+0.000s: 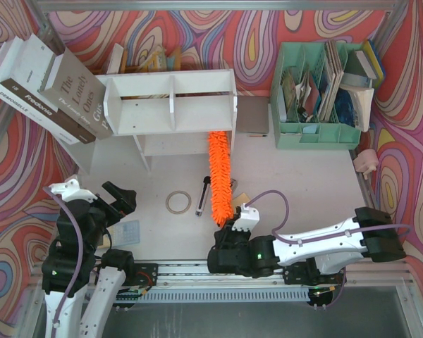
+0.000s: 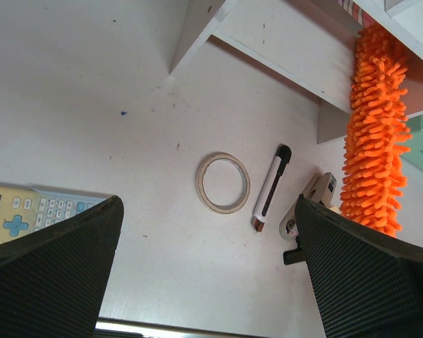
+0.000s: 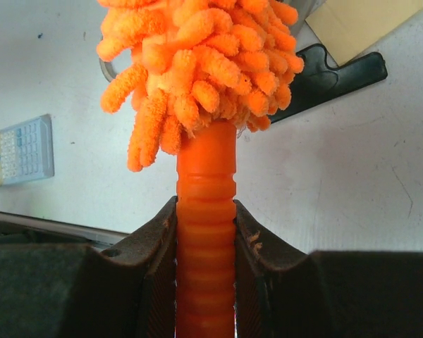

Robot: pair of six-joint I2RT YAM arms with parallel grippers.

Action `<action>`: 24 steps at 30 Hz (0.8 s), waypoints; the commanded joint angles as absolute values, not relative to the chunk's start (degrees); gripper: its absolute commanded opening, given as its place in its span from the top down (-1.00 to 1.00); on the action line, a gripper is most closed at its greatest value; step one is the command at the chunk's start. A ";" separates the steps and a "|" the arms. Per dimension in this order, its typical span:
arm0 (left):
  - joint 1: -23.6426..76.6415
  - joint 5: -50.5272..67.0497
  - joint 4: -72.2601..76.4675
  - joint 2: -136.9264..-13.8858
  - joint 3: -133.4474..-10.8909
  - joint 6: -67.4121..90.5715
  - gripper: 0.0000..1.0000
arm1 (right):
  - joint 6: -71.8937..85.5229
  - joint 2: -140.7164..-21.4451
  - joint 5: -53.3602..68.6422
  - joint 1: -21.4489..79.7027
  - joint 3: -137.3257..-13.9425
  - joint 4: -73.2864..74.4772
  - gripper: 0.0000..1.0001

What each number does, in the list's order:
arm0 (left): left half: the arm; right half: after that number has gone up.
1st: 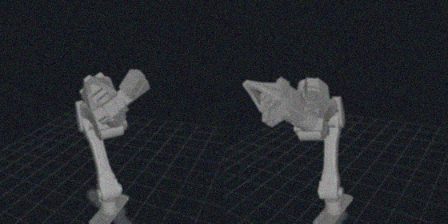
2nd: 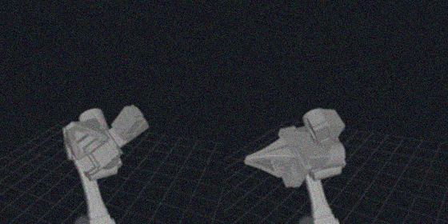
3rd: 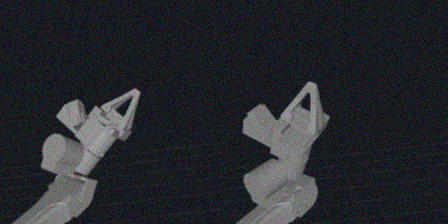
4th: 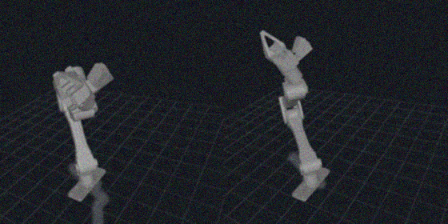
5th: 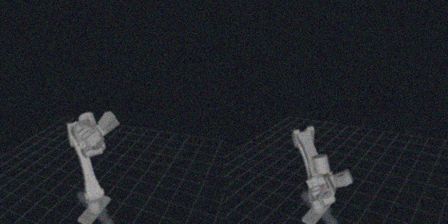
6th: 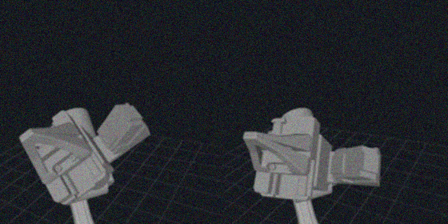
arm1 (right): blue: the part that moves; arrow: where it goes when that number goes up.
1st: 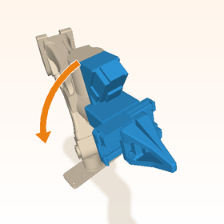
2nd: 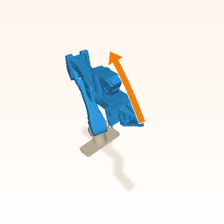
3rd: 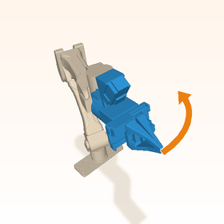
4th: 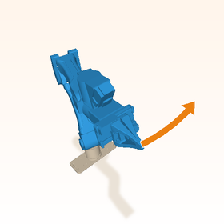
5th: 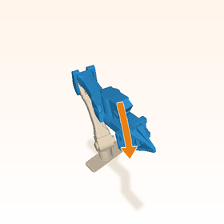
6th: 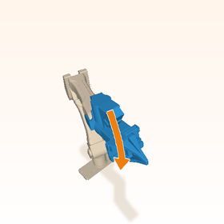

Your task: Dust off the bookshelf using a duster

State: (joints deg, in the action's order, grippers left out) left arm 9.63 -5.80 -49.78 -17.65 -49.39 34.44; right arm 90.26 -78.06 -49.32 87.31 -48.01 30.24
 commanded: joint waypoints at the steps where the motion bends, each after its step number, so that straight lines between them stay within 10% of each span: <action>1: 9.32 -5.41 -48.98 -18.06 -48.60 33.66 -0.96 | 89.84 -75.73 -53.83 87.19 -52.01 35.46 1.00; 24: 9.32 -5.44 -48.96 -18.02 -48.60 33.66 -0.97 | 92.41 -75.73 -52.18 87.27 -49.45 36.44 1.00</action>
